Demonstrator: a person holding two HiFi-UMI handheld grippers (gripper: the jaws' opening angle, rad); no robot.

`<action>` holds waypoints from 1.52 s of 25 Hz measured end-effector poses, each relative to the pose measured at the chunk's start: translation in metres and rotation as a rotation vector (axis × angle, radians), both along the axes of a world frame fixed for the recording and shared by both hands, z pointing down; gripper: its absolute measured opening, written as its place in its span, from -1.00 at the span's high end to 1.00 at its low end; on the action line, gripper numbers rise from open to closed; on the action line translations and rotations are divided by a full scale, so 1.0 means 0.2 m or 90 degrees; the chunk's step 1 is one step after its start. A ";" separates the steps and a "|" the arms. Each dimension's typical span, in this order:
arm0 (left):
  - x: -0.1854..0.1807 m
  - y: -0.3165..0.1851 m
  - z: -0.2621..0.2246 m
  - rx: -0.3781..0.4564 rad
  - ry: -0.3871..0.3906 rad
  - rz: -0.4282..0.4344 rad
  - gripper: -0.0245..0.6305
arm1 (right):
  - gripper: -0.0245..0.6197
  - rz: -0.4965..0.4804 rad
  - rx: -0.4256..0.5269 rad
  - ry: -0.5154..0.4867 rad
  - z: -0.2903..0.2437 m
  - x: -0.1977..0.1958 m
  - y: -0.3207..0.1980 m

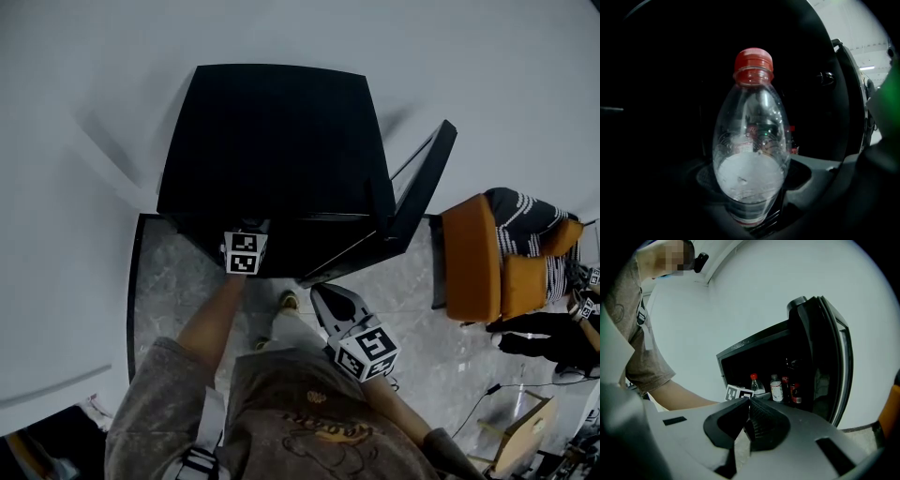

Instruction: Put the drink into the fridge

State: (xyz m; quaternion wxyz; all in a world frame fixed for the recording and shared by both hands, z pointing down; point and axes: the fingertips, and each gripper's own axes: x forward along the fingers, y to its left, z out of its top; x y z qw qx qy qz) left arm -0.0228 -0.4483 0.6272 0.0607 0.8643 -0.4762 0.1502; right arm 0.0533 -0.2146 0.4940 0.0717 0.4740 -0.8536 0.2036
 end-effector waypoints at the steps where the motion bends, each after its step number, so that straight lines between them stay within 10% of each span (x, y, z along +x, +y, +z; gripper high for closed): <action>1: 0.00 -0.01 0.00 -0.002 -0.001 0.002 -0.02 | 0.86 0.002 -0.002 0.000 0.00 0.00 0.00; 38: -0.08 0.08 -0.04 -0.014 -0.014 0.015 -0.15 | 0.86 0.001 0.008 -0.012 -0.03 -0.07 -0.02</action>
